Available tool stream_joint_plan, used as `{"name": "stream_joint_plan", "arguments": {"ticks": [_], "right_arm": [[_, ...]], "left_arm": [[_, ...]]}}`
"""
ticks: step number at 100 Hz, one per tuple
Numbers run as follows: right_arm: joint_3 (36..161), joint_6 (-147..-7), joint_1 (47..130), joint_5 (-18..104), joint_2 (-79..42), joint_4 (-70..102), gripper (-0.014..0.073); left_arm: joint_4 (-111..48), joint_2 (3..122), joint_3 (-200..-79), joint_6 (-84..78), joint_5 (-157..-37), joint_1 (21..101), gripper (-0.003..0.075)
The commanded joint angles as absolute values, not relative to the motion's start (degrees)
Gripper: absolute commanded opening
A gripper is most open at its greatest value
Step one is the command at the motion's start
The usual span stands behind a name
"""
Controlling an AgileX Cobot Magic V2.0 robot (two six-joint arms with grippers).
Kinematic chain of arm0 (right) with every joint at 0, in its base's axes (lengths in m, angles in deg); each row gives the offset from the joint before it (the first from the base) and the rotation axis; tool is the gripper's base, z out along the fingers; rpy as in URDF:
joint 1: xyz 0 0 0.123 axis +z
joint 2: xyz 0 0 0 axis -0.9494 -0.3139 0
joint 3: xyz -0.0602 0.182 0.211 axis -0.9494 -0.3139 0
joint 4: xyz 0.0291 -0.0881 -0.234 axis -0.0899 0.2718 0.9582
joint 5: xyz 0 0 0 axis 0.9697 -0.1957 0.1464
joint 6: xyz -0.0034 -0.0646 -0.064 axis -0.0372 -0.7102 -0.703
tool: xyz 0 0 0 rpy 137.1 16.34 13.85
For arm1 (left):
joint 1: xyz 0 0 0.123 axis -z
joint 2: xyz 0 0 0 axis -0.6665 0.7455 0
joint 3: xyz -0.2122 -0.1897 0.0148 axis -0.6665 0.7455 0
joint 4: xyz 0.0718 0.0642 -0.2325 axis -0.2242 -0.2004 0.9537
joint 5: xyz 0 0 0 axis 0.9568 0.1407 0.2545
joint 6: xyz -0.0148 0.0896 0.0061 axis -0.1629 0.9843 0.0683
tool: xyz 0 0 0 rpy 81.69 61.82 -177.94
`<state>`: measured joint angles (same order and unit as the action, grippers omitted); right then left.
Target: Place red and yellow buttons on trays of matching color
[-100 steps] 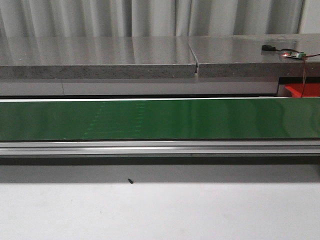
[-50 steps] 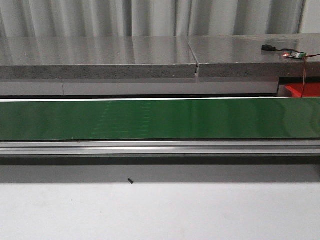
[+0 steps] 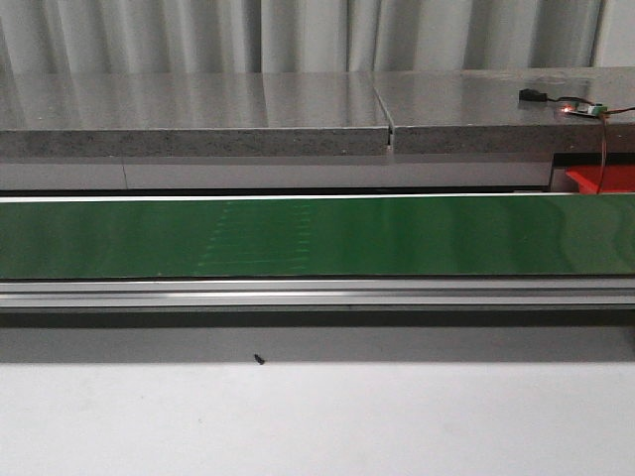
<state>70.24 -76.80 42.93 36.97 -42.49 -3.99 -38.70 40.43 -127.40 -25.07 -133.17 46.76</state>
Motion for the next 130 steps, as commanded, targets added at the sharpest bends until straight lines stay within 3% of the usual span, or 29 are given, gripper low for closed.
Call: {"name": "stream_joint_plan", "arguments": {"ticks": [1, 40, 52, 61, 78, 87, 108, 130], "right_arm": [[71.4, -77.5, 42.9, 35.7, -39.6, -4.0, 0.0643], [71.5, -77.9, 43.1, 38.6, -26.1, -1.4, 0.0642], [71.5, -78.4, 45.4, 38.7, -20.4, -0.6, 0.0581], [71.5, -78.5, 47.5, 39.3, -16.5, 0.3, 0.0462], [71.5, -78.5, 52.8, 40.3, -12.8, 1.1, 0.0083], [71.5, -78.5, 55.9, 40.6, -11.7, 1.4, -0.007], [71.5, -78.5, 63.1, 41.2, -9.6, 1.4, -0.0066], [71.5, -78.5, 64.9, 42.4, -8.1, 1.4, -0.0066]], "left_arm": [[-37.1, 40.6, -128.8, -25.2, -129.9, 47.1, -0.0019], [-37.1, 40.6, -128.8, -25.2, -129.9, 47.1, -0.0019], [-37.1, 40.6, -128.8, -25.2, -129.9, 47.1, -0.0019], [-37.1, 40.6, -128.8, -25.2, -129.9, 47.1, -0.0019], [-37.1, 40.6, -128.8, -25.2, -129.9, 47.1, -0.0019], [-37.1, 40.6, -128.8, -25.2, -129.9, 47.1, -0.0019], [-37.1, 40.6, -128.8, -25.2, -129.9, 47.1, -0.0019], [-37.1, 40.6, -128.8, -25.2, -129.9, 47.1, -0.0019]]}}
